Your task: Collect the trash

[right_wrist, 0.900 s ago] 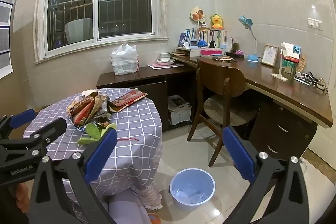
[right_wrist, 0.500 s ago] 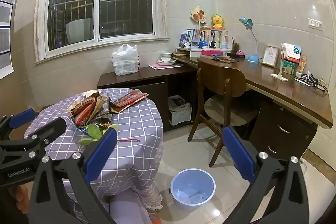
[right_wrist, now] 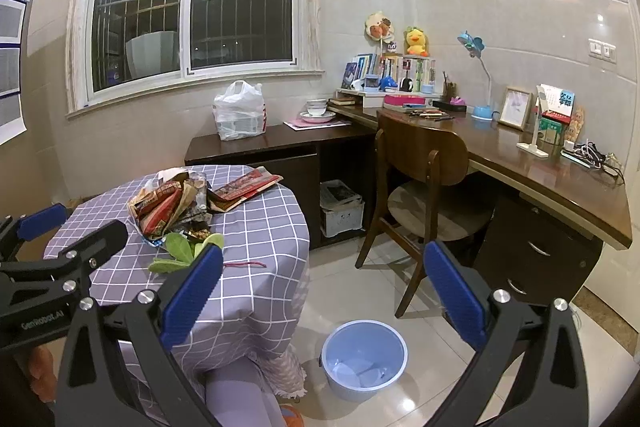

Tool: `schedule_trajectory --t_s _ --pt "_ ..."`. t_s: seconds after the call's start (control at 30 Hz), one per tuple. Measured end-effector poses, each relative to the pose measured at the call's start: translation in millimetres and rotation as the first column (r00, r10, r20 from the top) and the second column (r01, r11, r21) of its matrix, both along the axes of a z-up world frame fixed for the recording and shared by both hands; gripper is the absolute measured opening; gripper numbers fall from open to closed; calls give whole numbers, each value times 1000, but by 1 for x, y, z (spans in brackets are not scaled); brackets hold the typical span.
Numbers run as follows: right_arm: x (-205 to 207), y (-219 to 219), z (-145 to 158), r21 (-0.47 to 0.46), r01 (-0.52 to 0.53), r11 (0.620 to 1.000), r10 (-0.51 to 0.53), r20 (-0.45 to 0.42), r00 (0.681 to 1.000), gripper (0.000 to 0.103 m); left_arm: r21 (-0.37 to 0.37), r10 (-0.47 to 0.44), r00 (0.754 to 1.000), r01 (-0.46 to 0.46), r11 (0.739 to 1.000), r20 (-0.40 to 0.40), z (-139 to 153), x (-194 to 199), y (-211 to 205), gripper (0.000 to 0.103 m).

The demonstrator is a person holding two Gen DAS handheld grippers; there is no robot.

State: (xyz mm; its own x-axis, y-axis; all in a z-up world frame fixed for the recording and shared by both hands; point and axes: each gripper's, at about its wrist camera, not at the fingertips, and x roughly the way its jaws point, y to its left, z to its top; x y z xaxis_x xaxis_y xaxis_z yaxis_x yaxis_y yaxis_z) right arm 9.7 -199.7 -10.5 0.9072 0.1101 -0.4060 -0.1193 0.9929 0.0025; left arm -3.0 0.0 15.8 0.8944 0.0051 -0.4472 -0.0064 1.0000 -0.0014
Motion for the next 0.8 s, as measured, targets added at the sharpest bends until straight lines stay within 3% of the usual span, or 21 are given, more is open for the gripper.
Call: schedule_trajectory --t_s 0.8 --pt "1 1 -4 -22 -8 1000 8 -8 1000 99 9 14 1000 -14 1000 15 -10 1 1 97"
